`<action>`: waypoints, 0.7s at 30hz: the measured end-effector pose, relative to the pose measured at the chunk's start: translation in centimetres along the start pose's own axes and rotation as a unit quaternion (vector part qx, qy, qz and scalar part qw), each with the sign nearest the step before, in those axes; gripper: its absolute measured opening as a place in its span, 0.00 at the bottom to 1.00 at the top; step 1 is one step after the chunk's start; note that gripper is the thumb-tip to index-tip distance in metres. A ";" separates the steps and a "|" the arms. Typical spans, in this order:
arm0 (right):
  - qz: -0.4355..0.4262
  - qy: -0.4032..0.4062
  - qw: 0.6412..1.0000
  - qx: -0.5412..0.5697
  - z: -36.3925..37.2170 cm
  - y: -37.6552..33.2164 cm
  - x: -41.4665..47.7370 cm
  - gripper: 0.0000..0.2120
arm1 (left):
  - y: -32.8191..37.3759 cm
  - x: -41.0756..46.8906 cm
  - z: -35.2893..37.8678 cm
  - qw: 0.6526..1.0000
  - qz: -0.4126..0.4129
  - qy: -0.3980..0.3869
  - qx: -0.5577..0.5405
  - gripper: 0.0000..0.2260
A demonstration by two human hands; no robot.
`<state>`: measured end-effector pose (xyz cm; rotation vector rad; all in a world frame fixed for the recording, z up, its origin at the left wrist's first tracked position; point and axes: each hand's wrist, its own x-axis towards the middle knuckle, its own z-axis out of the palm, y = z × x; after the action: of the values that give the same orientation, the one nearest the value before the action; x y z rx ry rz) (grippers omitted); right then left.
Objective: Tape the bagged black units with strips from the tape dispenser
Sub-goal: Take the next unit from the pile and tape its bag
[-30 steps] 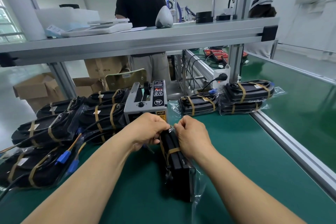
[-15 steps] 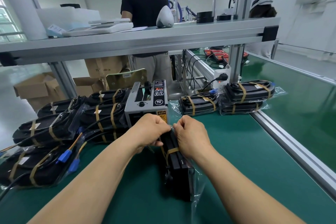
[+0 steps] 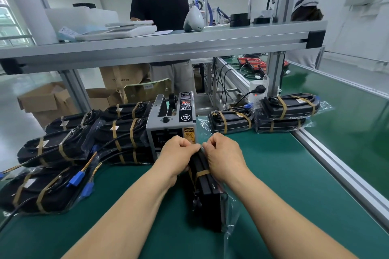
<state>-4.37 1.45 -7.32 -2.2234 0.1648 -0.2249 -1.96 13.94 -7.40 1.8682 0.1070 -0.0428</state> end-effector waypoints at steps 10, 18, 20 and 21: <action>0.000 0.007 1.000 0.015 0.1 0.0 -0.1 0.11 | 0.0 -1.5 -0.3 0.982 -0.084 -0.043 -0.164 0.10; 0.001 0.014 1.000 0.012 0.2 -0.3 -0.3 0.12 | -0.2 -1.3 -0.2 0.971 -0.141 0.000 -0.192 0.07; 0.001 0.009 1.000 0.018 0.3 -0.4 -0.5 0.12 | -0.1 -1.2 0.0 0.967 -0.149 0.014 -0.205 0.07; 0.002 0.005 1.000 0.022 0.2 -0.5 -0.6 0.13 | 0.0 -1.1 0.2 0.966 -0.150 0.018 -0.211 0.07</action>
<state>-4.86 2.02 -7.17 -2.1777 0.1681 -0.2358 -3.10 13.71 -7.33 1.4130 0.3938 -0.1818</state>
